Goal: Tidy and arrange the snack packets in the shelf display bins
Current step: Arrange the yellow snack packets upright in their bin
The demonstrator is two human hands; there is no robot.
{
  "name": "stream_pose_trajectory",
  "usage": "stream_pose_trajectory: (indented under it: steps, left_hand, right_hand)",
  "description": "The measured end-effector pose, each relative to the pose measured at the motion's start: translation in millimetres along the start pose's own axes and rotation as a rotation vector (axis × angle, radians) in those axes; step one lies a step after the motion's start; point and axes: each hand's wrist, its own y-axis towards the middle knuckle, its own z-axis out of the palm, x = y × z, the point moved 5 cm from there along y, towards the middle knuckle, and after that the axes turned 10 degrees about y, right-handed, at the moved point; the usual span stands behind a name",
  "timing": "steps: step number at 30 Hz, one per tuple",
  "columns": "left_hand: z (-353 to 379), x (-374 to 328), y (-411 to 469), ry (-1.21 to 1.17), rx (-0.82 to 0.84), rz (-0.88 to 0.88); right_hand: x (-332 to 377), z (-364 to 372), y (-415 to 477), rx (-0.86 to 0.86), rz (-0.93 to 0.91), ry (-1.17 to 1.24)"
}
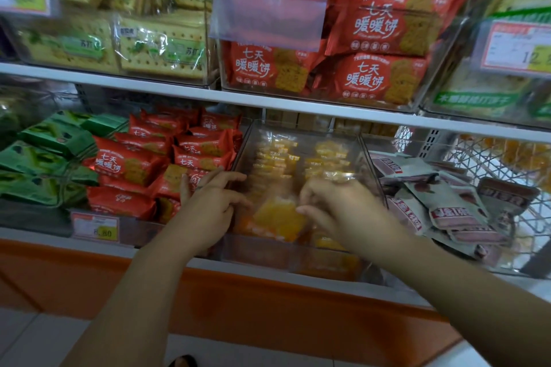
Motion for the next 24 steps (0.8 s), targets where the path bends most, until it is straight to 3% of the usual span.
stream_pose_trajectory:
  steps: [5, 14, 18, 22, 24]
  left_hand:
    - [-6, 2, 0, -0.053, 0.015, 0.038]
    - [-3, 3, -7, -0.014, 0.157, 0.057]
    - [1, -2, -8, 0.078, 0.169, 0.049]
    - [-13, -9, -15, 0.049, 0.03, 0.087]
    - [-20, -28, -15, 0.01, -0.121, 0.199]
  right_hand:
    - [2, 53, 20, 0.133, -0.001, -0.081]
    - [0, 63, 34, 0.169, -0.086, -0.176]
    - [3, 38, 31, 0.148, -0.079, -0.029]
    - [-33, -23, -10, -0.083, 0.051, 0.136]
    - [-56, -39, -35, -0.064, 0.08, 0.075]
